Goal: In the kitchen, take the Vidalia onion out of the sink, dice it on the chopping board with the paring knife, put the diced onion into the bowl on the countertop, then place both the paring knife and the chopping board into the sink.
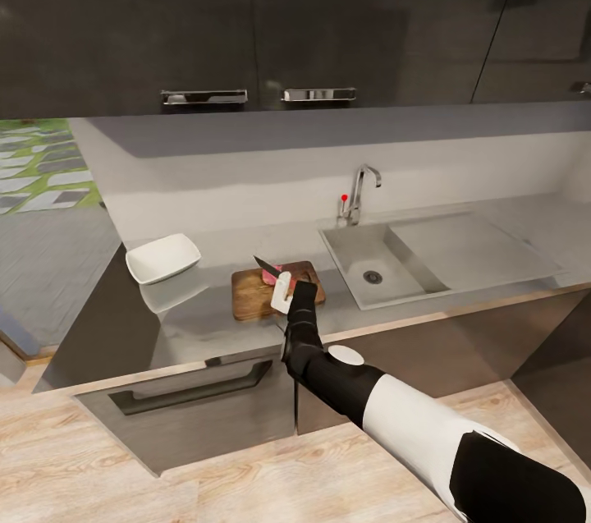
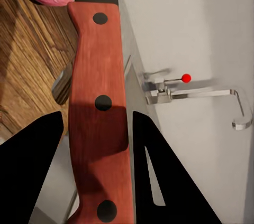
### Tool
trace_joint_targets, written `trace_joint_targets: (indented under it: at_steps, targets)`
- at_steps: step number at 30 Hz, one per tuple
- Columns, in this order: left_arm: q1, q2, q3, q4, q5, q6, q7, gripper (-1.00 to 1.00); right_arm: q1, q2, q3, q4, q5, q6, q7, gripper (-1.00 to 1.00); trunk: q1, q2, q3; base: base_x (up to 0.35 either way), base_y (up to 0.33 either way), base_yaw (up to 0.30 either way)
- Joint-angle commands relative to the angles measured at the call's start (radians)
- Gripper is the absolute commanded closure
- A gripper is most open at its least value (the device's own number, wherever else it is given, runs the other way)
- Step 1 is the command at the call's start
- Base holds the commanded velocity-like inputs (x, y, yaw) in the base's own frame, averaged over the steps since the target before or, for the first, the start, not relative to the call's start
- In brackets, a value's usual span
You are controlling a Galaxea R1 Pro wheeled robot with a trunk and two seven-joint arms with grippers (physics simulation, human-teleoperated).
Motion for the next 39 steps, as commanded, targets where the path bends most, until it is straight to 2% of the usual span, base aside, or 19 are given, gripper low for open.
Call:
trace_joint_targets:
  at_steps: [1, 16, 25, 39]
  targets:
    - [0.001, 0.0, -0.002, -0.002, 0.003, -0.001, 0.003, -1.0, -0.002, 0.0, 0.005, 0.0, 0.001, 0.007, -0.003, 1.0, 0.001, -0.002, -0.002, 0.0, 0.0, 0.0]
    - [0.001, 0.0, -0.002, -0.002, 0.003, -0.001, 0.002, -1.0, -0.002, 0.0, 0.005, 0.001, 0.001, 0.007, 0.0, 1.0, 0.001, -0.002, -0.002, 0.083, -0.022, 0.0]
    - [0.001, 0.0, -0.002, -0.002, 0.003, -0.001, 0.002, -1.0, -0.002, 0.0, 0.009, 0.007, 0.001, 0.007, 0.075, 1.0, 0.001, -0.002, -0.002, 0.001, 0.0, 0.0]
    - [0.001, 0.0, -0.002, -0.002, 0.003, -0.001, 0.002, -1.0, -0.002, 0.0, 0.01, 0.013, 0.001, 0.007, 0.085, 1.0, 0.001, -0.002, -0.002, 0.029, 0.0, 0.0]
